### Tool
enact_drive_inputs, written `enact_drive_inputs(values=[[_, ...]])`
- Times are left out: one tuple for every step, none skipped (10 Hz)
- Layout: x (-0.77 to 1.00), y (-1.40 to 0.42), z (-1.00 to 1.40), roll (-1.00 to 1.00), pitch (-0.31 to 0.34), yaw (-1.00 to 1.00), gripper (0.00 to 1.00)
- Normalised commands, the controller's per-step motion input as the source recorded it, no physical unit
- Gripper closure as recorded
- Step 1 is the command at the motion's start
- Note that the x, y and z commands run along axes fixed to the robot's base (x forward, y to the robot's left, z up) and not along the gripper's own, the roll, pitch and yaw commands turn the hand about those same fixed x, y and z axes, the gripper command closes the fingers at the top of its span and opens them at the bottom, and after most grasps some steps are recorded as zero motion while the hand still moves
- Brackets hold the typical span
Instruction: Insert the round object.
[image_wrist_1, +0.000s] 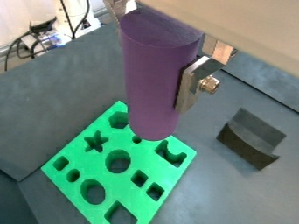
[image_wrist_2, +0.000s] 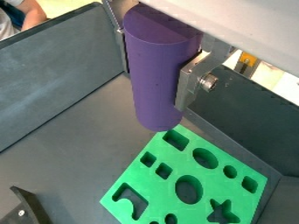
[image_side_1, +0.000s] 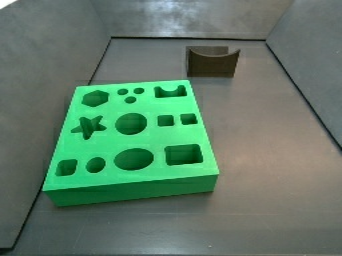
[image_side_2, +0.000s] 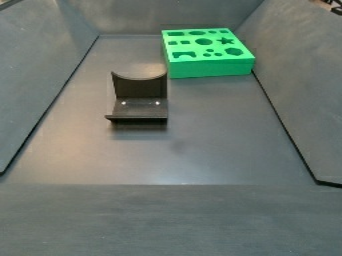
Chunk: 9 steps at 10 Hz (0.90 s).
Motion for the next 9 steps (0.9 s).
enact_drive_inputs(values=[[-0.51, 0.06, -1.0, 0.0, -0.031, 0.0, 1.0], [-0.35, 0.07, -1.0, 0.02, -0.051, 0.0, 1.0], [-0.15, 0.0, -1.0, 0.02, -0.036, 0.01, 1.0], [-0.05, -0.03, -1.0, 0.0, -0.08, 0.0, 1.0], [0.0, -0.09, -1.0, 0.06, -0.11, 0.0, 1.0], [0.03, -0.17, -0.92, 0.18, -0.091, 0.01, 1.0], [0.0, -0.25, -0.9, 0.2, -0.106, 0.0, 1.0], [-0.25, -0.05, -0.69, 0.01, -0.143, -0.09, 1.0], [-0.29, -0.05, -0.71, 0.0, -0.187, -0.06, 1.0]])
